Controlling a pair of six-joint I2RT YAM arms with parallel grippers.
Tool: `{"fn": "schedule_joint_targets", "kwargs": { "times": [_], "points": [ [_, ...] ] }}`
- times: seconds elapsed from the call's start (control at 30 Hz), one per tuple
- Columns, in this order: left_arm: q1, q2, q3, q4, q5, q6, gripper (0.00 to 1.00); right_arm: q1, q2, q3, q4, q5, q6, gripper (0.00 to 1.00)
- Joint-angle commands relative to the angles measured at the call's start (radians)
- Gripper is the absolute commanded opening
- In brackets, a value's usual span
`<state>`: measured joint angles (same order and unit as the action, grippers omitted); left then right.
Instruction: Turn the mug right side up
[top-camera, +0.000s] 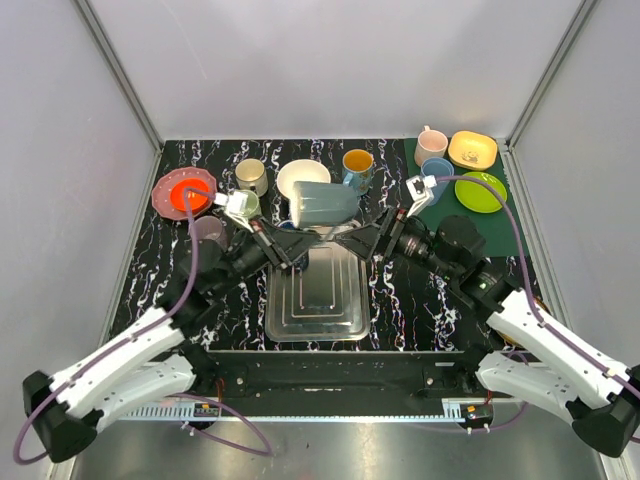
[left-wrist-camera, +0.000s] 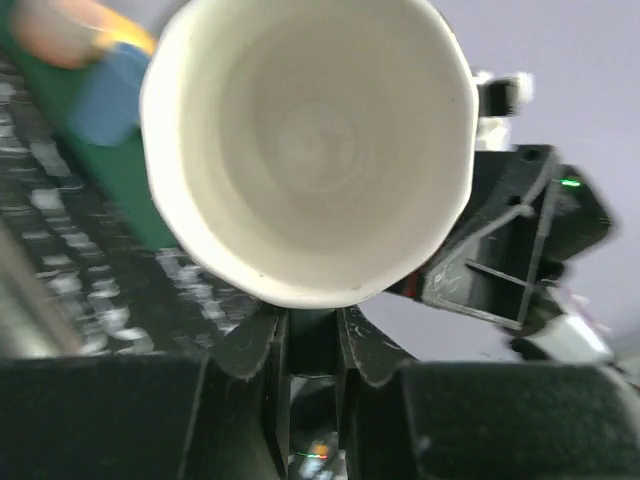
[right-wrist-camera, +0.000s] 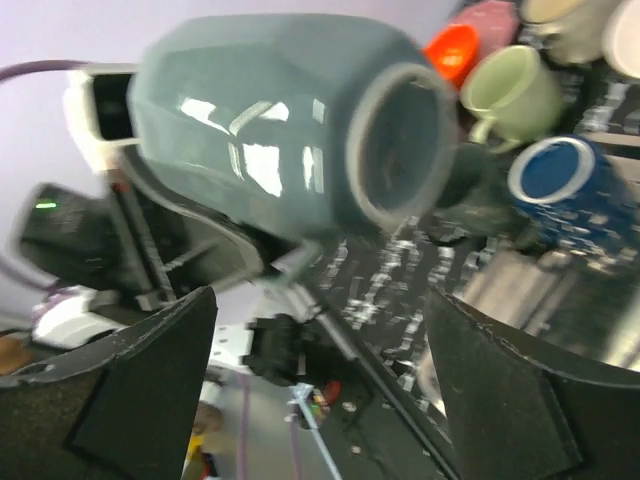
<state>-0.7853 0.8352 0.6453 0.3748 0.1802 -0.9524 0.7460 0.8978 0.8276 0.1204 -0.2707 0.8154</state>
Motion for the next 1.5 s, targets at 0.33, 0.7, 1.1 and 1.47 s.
{"fn": "schedule_joint_targets", "kwargs": {
  "times": [0.33,0.7,1.1,1.47],
  "points": [
    [0.070,-0.189,0.433,-1.375,-1.011,0.265,0.00,-0.007,-0.013,0.137,-0.518,0.384,-0.231,0.93],
    [0.556,-0.098,0.377,-1.329,-0.757,0.431,0.00,-0.007,-0.020,0.064,-0.438,0.306,-0.222,0.92],
    [0.900,0.172,0.201,-0.976,-0.392,0.353,0.00,-0.005,-0.010,0.077,-0.462,0.286,-0.266,0.92],
    [0.951,0.392,0.221,-0.906,-0.461,0.386,0.00,-0.005,0.019,0.065,-0.465,0.274,-0.262,0.92]
  ]
}}
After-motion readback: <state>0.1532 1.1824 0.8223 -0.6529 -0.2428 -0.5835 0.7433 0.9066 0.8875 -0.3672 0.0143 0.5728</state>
